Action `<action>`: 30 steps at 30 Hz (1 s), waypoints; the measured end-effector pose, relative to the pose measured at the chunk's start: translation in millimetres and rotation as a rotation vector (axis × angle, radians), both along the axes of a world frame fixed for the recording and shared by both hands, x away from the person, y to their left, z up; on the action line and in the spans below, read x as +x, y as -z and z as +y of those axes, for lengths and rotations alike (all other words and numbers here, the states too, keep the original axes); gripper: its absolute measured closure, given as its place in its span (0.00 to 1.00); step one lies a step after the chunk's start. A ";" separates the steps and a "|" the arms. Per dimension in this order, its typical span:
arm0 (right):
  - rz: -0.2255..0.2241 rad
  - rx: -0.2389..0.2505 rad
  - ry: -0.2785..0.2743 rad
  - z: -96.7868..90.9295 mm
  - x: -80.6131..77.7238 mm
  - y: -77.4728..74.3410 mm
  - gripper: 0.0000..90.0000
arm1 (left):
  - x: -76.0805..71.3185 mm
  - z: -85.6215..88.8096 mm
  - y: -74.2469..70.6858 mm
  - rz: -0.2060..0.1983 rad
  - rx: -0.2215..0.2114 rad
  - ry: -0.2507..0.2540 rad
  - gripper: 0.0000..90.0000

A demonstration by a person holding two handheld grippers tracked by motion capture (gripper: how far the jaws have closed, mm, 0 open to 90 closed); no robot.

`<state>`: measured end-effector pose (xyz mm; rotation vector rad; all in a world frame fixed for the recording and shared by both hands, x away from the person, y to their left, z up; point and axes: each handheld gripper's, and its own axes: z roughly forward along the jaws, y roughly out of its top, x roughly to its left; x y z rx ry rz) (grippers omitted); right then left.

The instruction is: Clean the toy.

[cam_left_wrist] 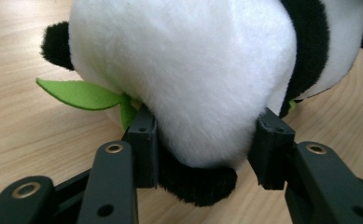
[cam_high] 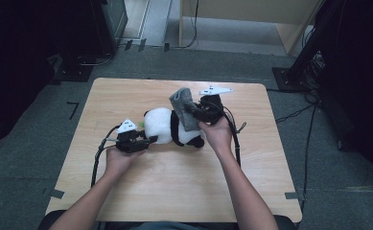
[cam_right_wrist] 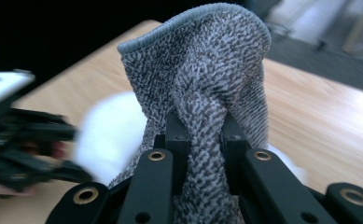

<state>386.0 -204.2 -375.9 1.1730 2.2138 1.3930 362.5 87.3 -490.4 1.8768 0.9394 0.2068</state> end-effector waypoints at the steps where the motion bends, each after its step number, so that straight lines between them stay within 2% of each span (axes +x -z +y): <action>1: -0.010 0.010 -0.015 6.0 -3.7 -2.5 0.89 | -0.4 0.2 -1.2 0.011 -0.002 -0.003 0.59; 3: -0.011 0.042 -0.056 18.8 -9.7 -4.5 0.88 | -0.4 0.8 -2.1 0.023 -0.007 -0.008 0.59; 6: 0.006 0.077 -0.111 39.9 -17.1 -0.1 0.88 | -0.5 0.5 -2.4 0.021 -0.005 -0.010 0.59; 9: 0.019 0.089 -0.150 60.2 -20.3 12.4 0.88 | -1.9 -0.4 -3.7 0.022 -0.003 -0.008 0.59; 11: 0.050 0.131 -0.169 70.0 -20.7 22.9 0.88 | -2.9 -1.0 -4.8 0.016 -0.003 -0.010 0.59; 13: 0.074 0.142 -0.174 78.3 -21.5 34.3 0.88 | -4.0 -1.4 -5.9 0.013 -0.004 -0.011 0.59; 14: 0.084 0.137 -0.177 81.6 -21.9 40.1 0.88 | -4.5 -1.3 -6.8 0.012 -0.007 -0.009 0.59; 16: 0.083 0.083 -0.162 85.8 -22.7 51.5 0.88 | -5.0 -1.2 -8.6 0.018 0.001 -0.008 0.60; 18: 0.046 0.066 -0.156 83.6 -24.3 60.2 0.88 | -4.9 -2.3 -6.9 0.036 0.008 0.000 0.61; 19: 0.041 0.061 -0.155 81.7 -24.8 62.7 0.88 | -4.9 -3.0 -6.2 0.034 0.018 0.005 0.62; 20: 0.042 0.060 -0.154 80.3 -25.8 64.4 0.88 | -5.1 -4.1 -5.7 0.029 0.025 0.011 0.63; 22: 0.010 0.023 -0.153 78.1 -29.8 65.6 0.88 | -5.1 -5.1 -5.9 0.030 0.031 0.020 0.64; 25: -0.014 -0.014 -0.148 73.6 -34.2 65.5 0.88 | -3.9 -4.3 -6.1 0.039 0.033 0.026 0.67; 30: -0.022 -0.051 -0.120 58.0 -36.9 67.3 0.88 | -1.6 -1.2 -5.4 0.057 0.019 0.022 0.69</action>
